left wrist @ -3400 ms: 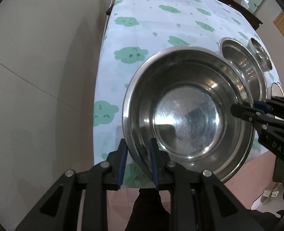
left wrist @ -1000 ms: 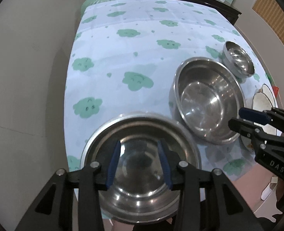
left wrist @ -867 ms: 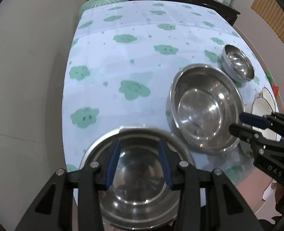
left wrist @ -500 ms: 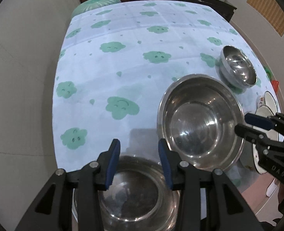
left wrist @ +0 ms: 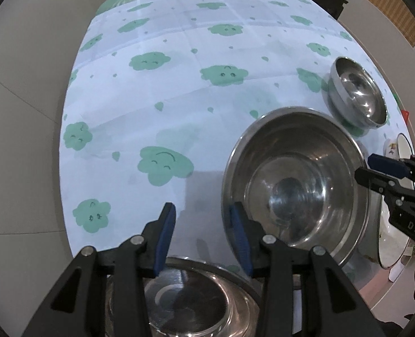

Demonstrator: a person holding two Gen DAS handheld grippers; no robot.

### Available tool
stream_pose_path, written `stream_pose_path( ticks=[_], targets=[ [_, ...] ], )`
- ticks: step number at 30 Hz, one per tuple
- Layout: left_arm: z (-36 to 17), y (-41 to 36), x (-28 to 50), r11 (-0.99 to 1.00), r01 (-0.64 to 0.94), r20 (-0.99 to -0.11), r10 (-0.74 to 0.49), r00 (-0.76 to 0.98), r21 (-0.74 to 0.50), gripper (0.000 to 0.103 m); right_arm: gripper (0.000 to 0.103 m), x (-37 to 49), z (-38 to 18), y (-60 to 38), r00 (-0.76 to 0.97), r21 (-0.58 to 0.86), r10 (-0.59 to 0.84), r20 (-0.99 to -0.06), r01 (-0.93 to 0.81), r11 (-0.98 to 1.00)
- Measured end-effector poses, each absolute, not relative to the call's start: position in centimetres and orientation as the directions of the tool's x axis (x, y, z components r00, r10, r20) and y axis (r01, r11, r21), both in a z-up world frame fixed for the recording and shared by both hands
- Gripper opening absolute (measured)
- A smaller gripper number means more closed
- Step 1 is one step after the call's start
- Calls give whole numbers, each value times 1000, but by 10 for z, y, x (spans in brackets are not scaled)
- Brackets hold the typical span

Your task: Organize plates and bowls

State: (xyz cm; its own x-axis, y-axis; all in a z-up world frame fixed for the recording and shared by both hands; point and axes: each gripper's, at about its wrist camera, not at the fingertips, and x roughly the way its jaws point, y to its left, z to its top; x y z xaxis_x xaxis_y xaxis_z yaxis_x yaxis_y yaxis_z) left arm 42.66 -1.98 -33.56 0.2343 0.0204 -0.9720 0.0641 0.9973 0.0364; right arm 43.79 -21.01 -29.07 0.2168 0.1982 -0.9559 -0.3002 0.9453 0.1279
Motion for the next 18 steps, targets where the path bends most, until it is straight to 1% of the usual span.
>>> stream_pose_path(
  ticks=[14, 15, 16, 18],
  targets=[
    [-346, -32, 436, 996, 91, -979, -1, 202, 17, 40, 36, 443, -302, -210, 188, 137, 202, -961, -311, 940],
    [-347, -33, 436, 995, 94, -980, -1, 199, 18, 39, 31, 443, -303, -210, 186, 138, 203, -961, -314, 940],
    [-347, -33, 436, 995, 98, -981, -3, 195, 17, 39, 28, 442, -305, -209, 177, 140, 203, -963, -315, 939],
    [-349, -35, 436, 995, 102, -982, -5, 190, 14, 38, 27, 442, -307, -210, 168, 146, 206, -964, -312, 939]
  ],
)
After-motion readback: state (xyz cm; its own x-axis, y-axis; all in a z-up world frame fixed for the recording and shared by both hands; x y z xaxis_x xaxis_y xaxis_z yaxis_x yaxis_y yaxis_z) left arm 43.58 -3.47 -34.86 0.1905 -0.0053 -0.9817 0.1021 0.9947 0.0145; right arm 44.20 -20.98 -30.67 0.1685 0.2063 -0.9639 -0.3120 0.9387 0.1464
